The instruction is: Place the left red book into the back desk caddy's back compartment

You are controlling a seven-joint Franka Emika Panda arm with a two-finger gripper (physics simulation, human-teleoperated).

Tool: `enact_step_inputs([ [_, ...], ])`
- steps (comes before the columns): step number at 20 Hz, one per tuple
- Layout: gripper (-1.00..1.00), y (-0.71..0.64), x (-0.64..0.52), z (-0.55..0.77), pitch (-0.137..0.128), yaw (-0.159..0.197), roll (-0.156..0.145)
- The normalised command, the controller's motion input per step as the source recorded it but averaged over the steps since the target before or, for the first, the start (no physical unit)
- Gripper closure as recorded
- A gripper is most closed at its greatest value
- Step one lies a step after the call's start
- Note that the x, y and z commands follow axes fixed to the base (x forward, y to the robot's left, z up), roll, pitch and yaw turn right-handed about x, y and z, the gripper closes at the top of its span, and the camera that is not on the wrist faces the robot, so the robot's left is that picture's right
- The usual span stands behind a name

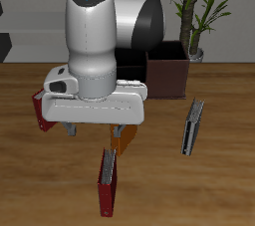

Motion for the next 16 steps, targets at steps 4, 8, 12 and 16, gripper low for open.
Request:
enact_step_inputs([
  [4,-1.0,0.05,0.0,-0.13,0.011,0.014,0.009],
  [8,-1.0,0.02,0.01,-0.24,0.013,-0.015,0.008],
  [12,-1.0,0.07,-0.02,-0.2,-0.012,0.011,0.013],
  [16,-1.0,-0.04,-0.03,-0.12,-0.016,-0.037,-0.003],
])
